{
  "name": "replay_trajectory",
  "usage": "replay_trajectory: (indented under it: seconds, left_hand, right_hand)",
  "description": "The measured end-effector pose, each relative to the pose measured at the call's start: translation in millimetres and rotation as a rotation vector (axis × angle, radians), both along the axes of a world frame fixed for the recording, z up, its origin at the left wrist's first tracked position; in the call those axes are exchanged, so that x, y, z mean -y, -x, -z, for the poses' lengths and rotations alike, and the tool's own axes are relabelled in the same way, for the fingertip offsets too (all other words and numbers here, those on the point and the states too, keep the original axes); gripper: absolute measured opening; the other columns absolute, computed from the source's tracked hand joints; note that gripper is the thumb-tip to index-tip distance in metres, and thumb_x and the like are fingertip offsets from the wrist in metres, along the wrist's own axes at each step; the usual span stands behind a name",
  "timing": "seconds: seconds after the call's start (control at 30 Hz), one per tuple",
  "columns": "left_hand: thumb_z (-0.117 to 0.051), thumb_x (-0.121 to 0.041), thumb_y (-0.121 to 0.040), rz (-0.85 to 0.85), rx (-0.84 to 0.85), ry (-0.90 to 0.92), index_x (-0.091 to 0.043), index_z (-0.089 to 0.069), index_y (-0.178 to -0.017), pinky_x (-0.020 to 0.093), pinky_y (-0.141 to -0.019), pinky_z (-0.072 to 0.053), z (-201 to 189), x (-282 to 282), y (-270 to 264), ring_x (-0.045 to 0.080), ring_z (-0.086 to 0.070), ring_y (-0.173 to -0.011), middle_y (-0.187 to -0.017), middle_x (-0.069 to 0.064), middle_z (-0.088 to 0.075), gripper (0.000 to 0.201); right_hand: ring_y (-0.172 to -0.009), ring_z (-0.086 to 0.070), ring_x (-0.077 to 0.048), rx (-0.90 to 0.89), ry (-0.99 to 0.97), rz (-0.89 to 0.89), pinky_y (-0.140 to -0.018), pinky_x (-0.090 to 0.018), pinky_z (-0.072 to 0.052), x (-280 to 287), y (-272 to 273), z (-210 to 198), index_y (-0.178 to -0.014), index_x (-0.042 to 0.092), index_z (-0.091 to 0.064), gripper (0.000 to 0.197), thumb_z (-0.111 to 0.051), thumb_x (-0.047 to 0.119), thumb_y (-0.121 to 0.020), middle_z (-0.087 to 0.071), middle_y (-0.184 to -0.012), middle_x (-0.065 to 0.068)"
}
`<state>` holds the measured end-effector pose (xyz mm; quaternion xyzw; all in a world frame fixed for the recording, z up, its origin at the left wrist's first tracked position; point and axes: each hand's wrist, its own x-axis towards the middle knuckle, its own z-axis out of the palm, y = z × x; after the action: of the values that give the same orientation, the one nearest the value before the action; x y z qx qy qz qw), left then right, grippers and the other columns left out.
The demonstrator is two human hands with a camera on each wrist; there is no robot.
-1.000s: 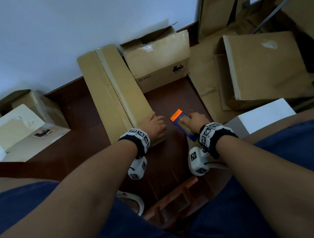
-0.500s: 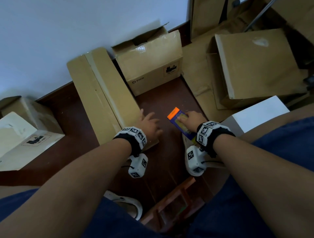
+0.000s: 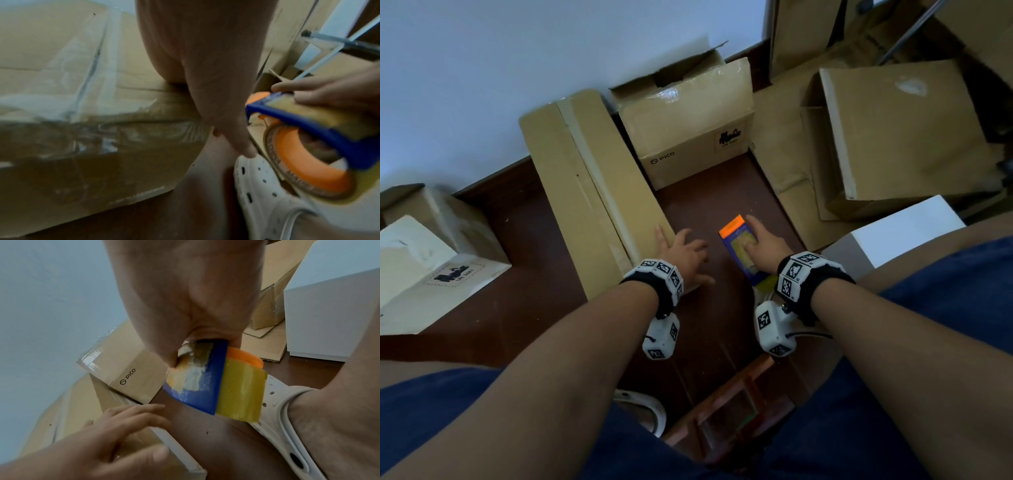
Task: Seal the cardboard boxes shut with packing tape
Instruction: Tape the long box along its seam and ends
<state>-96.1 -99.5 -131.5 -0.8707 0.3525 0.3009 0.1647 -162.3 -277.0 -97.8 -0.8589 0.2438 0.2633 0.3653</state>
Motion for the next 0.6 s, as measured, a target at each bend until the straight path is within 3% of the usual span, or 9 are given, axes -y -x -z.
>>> replay_trajectory:
  seconds: [0.07,0.17,0.2,0.3,0.37,0.47,0.53,0.6]
  left_hand:
    - [-0.038,-0.075,-0.085,-0.075,-0.040,0.177,-0.040,-0.044,-0.137,0.075,-0.104,0.008,-4.7,-8.3,-3.9,0.022,-0.006,-0.148,-0.158,-0.016,-0.018,0.063]
    - [-0.046,-0.061,-0.091,-0.153,0.005,0.464,-0.032,-0.043,-0.140,0.056,-0.116,-0.011,-17.4,-32.2,-12.2,0.022,-0.018,-0.146,-0.159,-0.008,-0.019,0.057]
    - [-0.049,-0.055,-0.092,-0.173,0.035,0.529,-0.028,-0.044,-0.140,0.050,-0.117,-0.018,-20.1,-45.6,-15.3,0.023,-0.024,-0.144,-0.159,-0.005,-0.022,0.055]
    - [-0.054,-0.046,-0.093,-0.317,0.097,0.658,-0.024,-0.047,-0.137,0.043,-0.114,-0.029,-22.6,-94.4,-18.6,0.023,-0.034,-0.139,-0.156,-0.003,-0.030,0.051]
    - [-0.056,-0.052,-0.089,-0.444,0.110,0.606,-0.028,-0.044,-0.139,0.048,-0.114,-0.027,-24.9,-122.4,-12.6,0.024,-0.029,-0.141,-0.157,-0.005,-0.025,0.057]
    - [-0.057,-0.073,-0.076,-0.587,0.009,0.330,-0.050,-0.015,-0.147,0.071,-0.107,-0.011,-27.9,-150.1,5.9,0.028,0.008,-0.147,-0.159,-0.018,0.014,0.085]
    - [-0.057,-0.080,-0.066,-0.646,-0.087,0.279,-0.055,0.001,-0.146,0.079,-0.101,-0.009,-25.7,-159.7,15.8,0.032,0.024,-0.144,-0.153,-0.022,0.031,0.102]
    - [-0.061,-0.079,-0.065,-0.654,-0.115,0.263,-0.053,0.008,-0.146,0.081,-0.100,-0.013,-20.8,-162.1,22.6,0.035,0.028,-0.142,-0.152,-0.022,0.033,0.109]
  right_hand:
    - [-0.090,-0.060,-0.035,0.033,-0.026,-0.039,-0.076,-0.036,-0.047,-5.3,0.9,-9.2,-0.149,0.039,-0.024,0.055,-0.035,0.016,-0.101,-0.061,-0.119,-0.022]
    - [-0.103,-0.057,-0.034,0.016,-0.066,-0.078,-0.084,-0.037,-0.049,-12.6,-3.8,-17.9,-0.128,0.025,-0.060,0.047,-0.032,0.004,-0.097,-0.054,-0.130,-0.015]
    - [-0.101,-0.057,-0.031,-0.009,-0.096,-0.077,-0.081,-0.035,-0.049,-15.6,-6.1,-18.6,-0.119,0.020,-0.066,0.044,-0.033,0.002,-0.096,-0.054,-0.131,-0.012]
    - [-0.068,-0.051,-0.017,-0.049,-0.100,-0.113,-0.058,-0.026,-0.044,-32.3,-11.0,-11.8,-0.103,0.015,-0.074,0.038,-0.040,0.002,-0.095,-0.064,-0.118,-0.007]
    - [-0.072,-0.054,-0.019,-0.030,-0.042,-0.162,-0.065,-0.031,-0.047,-46.2,-11.1,-2.8,-0.099,0.017,-0.075,0.038,-0.041,0.002,-0.093,-0.067,-0.109,-0.007]
    - [-0.100,-0.060,-0.024,0.000,-0.015,-0.263,-0.079,-0.026,-0.046,-64.3,-11.6,12.3,-0.116,0.012,-0.069,0.027,-0.056,0.009,-0.092,-0.065,-0.121,-0.010]
    - [-0.112,-0.055,-0.025,0.005,-0.010,-0.356,-0.084,-0.026,-0.044,-73.8,-12.6,15.7,-0.128,0.007,-0.059,0.046,-0.067,0.030,-0.089,-0.059,-0.126,-0.012]
    - [-0.109,-0.050,-0.026,-0.005,0.048,-0.431,-0.083,-0.031,-0.044,-81.1,-13.7,16.6,-0.128,0.009,-0.058,0.064,-0.064,0.054,-0.083,-0.051,-0.118,-0.011]
